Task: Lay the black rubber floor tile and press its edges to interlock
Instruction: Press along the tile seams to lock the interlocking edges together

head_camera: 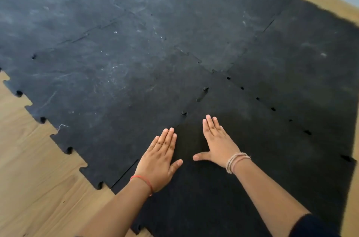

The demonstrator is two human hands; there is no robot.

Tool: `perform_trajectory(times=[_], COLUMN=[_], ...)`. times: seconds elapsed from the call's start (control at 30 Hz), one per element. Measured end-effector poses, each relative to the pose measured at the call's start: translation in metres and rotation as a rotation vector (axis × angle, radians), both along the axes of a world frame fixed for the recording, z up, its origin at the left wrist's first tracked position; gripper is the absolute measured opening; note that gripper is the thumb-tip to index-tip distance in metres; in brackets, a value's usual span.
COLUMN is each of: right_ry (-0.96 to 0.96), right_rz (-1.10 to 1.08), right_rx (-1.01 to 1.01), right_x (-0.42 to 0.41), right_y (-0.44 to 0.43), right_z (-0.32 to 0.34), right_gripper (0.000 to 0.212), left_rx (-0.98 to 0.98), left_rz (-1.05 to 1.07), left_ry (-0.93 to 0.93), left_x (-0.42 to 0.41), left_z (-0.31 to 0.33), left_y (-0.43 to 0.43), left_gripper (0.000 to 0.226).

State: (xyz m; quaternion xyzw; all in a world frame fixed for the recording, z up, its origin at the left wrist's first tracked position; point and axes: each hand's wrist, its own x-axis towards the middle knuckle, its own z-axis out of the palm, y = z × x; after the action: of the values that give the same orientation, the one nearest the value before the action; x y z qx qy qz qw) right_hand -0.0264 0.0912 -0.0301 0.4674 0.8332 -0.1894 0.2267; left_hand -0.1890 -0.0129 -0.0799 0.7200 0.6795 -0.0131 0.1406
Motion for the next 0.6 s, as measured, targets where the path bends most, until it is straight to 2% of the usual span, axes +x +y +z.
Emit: perform_trajectory(times=[0.07,0.13,0.23,0.37,0.43,0.5,0.57,0.6], right_ry=[-0.052,-0.098,-0.183,-0.26,-0.212,-0.039,0.093,0.089], right_rz=[-0.026,0.06,0.123,0.119,0.111,0.078,0.056,0.062], right_rx=[0.062,0.099,0.054,0.016,-0.009,-0.045,0.011,0.076], right_x=[0.005,-0.003,-0.017,-0.025,-0.023,-0.012,0.01,0.02], right_y=[0.005,0.015,0.028,0.03,0.036,0.045,0.047,0.044], right_z=[-0.003,-0.005,-0.005,-0.003,0.003,0.003,-0.006,-0.012], right_gripper=[0.131,0.14,0.143,0.14,0.125,0.096,0.072,0.071], left_rx=[-0.042,-0.016,0.067,0.069,0.041,0.023,0.076,0.11], left_rz=[-0.015,-0.025,-0.025,-0.015,-0.023,-0.013,0.002,-0.016], left_ry=[-0.039,-0.052,-0.017,-0.002,-0.019,-0.022,-0.006,-0.014], left_x=[-0.001,0.0,0.001,0.002,0.003,0.005,0.01,0.014], left_z=[-0.002,-0.004,-0.01,-0.011,-0.009,-0.009,-0.005,-0.005], left_y=[0.0,0.001,0.006,0.007,0.005,0.013,0.029,0.038], left_gripper=[0.067,0.066,0.065,0.064,0.065,0.066,0.071,0.077])
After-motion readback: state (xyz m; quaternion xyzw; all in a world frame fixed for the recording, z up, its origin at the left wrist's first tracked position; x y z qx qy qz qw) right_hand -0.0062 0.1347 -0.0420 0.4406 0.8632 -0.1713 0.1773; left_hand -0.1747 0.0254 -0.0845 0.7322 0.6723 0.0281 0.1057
